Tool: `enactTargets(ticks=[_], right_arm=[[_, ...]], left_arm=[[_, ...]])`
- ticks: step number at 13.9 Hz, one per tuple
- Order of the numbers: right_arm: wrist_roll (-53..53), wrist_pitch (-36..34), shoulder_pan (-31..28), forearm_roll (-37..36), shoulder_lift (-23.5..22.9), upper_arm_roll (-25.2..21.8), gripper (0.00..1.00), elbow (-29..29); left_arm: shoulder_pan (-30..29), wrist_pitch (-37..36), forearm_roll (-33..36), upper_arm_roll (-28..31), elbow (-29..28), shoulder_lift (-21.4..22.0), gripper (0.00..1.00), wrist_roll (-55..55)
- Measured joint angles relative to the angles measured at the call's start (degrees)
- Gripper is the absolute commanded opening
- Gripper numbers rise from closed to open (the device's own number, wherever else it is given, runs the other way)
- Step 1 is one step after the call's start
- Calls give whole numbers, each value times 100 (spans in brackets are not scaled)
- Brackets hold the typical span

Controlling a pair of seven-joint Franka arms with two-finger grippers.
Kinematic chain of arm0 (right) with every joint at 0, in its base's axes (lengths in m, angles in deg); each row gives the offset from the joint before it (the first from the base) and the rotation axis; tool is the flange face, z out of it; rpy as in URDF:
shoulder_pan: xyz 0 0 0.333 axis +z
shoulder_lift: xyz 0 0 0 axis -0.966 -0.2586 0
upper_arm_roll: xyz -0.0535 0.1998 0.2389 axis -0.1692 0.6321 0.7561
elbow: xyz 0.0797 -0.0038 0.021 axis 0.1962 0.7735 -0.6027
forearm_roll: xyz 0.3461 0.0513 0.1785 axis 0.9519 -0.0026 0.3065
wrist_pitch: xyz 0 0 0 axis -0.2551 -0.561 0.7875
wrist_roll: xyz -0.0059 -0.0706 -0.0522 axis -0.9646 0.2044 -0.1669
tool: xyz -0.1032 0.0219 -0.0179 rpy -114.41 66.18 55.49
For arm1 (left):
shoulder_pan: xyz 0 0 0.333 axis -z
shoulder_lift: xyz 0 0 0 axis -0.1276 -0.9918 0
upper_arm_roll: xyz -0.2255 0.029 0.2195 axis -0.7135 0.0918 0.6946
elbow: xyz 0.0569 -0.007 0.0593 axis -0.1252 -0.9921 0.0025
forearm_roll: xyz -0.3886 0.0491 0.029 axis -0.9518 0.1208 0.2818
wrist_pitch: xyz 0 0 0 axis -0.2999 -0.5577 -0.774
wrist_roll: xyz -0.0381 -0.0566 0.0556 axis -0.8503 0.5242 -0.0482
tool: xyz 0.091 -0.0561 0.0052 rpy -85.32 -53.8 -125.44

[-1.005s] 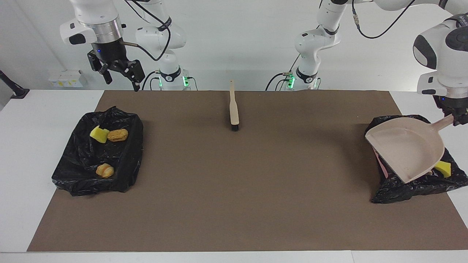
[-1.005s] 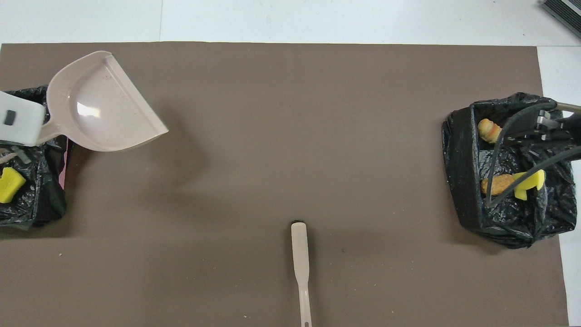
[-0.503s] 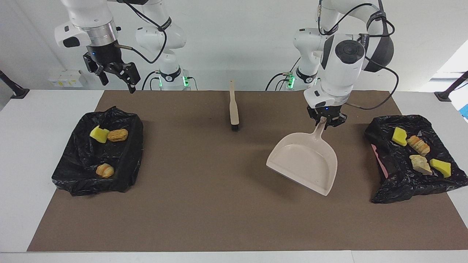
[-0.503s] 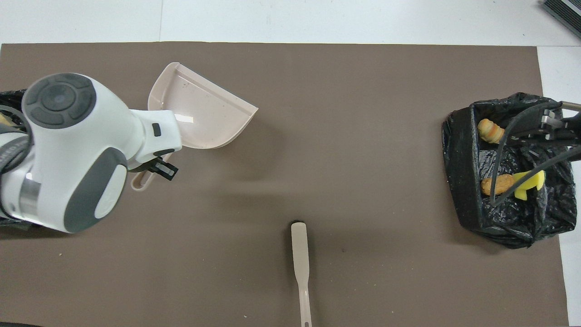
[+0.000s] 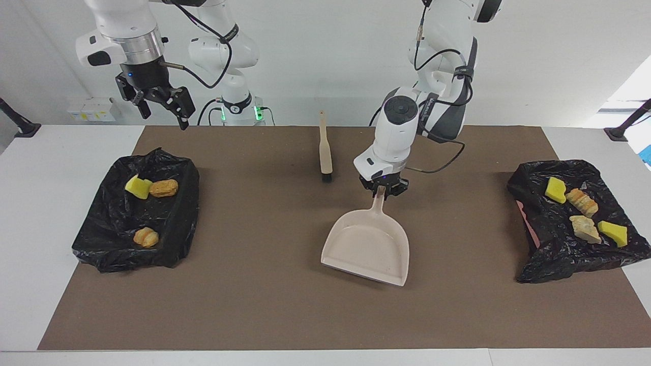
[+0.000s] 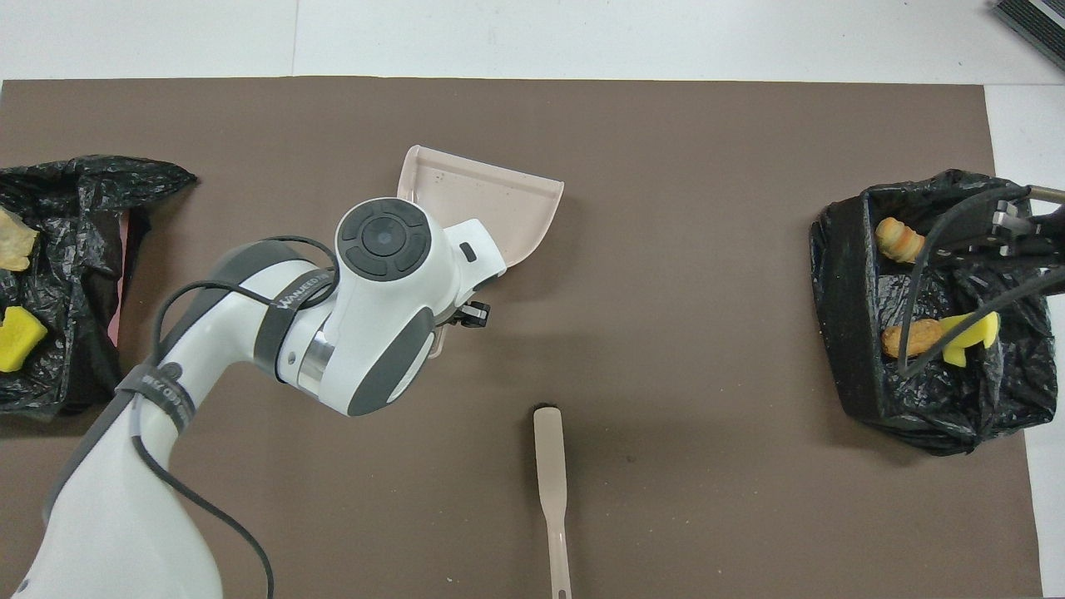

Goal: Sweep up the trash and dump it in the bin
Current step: 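Carry the empty dustpan from the bag toward table center with the left gripper, then set the dustpan down on the table, open the left gripper, withdraw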

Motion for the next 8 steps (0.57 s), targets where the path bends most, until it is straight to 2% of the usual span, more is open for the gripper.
enactTargets(ticks=[1,2,3,5,8], right_arm=[[0,0,0,0,0,0,100,0],[0,0,0,0,0,0,100,0],[0,0,0,0,0,0,100,0],[0,0,0,0,0,0,100,0],[0,0,-1,0,0,0,100,0]], left_arm=[[112,105,-64,4,50,-126,25,264],[251,168,-74,9,119,-264,34,524],[380,206,-74,13,253,-421,99,746],[463,209,-72,29,539,-617,100,932],[424,189,-67,258,761,-581,100,941]])
